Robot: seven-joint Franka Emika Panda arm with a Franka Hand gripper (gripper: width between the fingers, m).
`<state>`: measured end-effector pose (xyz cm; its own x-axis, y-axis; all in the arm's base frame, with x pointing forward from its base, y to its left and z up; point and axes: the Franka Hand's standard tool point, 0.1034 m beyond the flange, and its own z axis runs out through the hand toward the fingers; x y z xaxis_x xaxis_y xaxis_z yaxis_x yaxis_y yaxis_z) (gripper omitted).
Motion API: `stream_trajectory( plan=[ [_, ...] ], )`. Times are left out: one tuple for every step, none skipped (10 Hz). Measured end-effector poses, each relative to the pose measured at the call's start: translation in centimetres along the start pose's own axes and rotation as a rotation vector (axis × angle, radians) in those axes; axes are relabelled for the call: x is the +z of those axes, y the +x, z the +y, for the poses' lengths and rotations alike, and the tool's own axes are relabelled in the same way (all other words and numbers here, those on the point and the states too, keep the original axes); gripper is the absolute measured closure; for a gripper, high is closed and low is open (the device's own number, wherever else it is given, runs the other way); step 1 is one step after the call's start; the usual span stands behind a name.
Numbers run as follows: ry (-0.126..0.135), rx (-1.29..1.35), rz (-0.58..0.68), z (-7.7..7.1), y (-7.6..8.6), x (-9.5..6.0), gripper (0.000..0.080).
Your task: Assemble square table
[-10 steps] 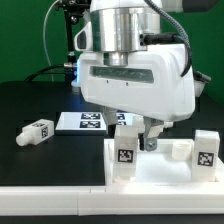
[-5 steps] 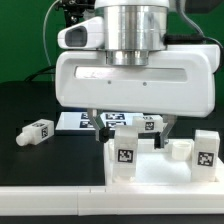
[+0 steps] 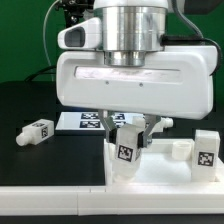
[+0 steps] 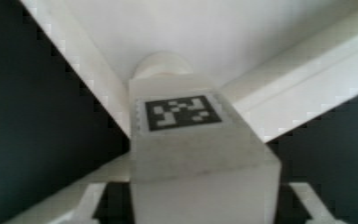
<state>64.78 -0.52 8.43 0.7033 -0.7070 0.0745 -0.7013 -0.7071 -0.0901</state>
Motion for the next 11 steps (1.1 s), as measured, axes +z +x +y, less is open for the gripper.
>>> stream_trajectory(
  plan=[
    [-0.001,0.156,-0.015,0.4,-0.1,0.1,0.0501],
    [0.009,0.312,-0.027,0.8,0.0,0.2,0.0504],
    [0.022,0.458,-0.041,1.1,0.2,0.2,0.0504],
    [0.024,0.571,-0.057,1.3,0.2,0.2,0.0506],
    [0.017,0.672,-0.066,1.4,0.1,0.2,0.0506],
    [0.013,0.738,-0.067,1.4,0.1,0.2,0.0506],
    [0.012,0.754,-0.067,1.4,0.1,0.2,0.0505],
    [0.013,0.744,-0.066,1.4,0.1,0.2,0.0505],
    [0.010,0.694,-0.061,1.4,0.1,0.2,0.0494],
    [0.006,0.536,-0.043,1.3,0.2,0.1,0.0494],
    [0.003,0.367,-0.020,0.9,0.2,0.0,0.0294]
  ],
)
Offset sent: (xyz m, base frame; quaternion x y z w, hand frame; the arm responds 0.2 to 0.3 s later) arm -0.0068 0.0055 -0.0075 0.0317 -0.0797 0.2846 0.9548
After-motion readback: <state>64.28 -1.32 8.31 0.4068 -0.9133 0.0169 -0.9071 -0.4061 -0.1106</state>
